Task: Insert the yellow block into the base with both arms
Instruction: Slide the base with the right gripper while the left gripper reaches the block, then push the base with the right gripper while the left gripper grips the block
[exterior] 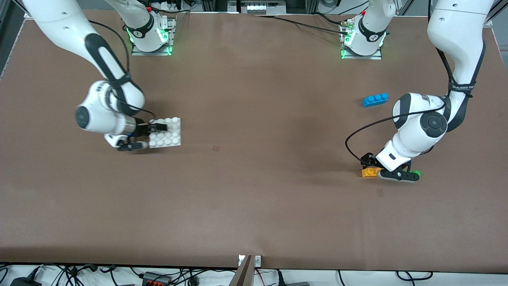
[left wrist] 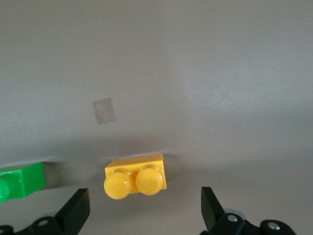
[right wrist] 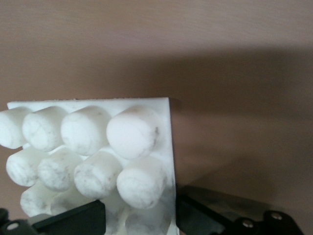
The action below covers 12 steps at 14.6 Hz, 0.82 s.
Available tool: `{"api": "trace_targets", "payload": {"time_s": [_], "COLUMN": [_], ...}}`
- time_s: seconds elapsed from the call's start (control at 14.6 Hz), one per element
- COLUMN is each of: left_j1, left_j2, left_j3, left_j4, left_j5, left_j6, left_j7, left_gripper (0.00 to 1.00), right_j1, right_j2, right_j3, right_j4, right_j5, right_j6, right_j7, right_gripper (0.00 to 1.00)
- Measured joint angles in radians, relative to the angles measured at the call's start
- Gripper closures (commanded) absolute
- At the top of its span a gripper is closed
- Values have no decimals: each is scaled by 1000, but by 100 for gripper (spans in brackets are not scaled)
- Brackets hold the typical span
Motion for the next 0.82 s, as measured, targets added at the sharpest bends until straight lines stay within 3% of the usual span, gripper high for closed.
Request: {"api": "trace_targets", "payload": {"time_s": [0.82], "left_j1": [10], "left_j2": [84], "left_j3": [6], "left_j4": [39], "left_j5": [4], "left_j6": [2], "left_j7": [-115], "left_gripper": [0], "right_j1": [411], "right_j2": [174], "right_j3": [21], "right_j4": [298], "right_j5": [21], "right_j6": [11], "right_j7": [469], "right_gripper": [34]}}
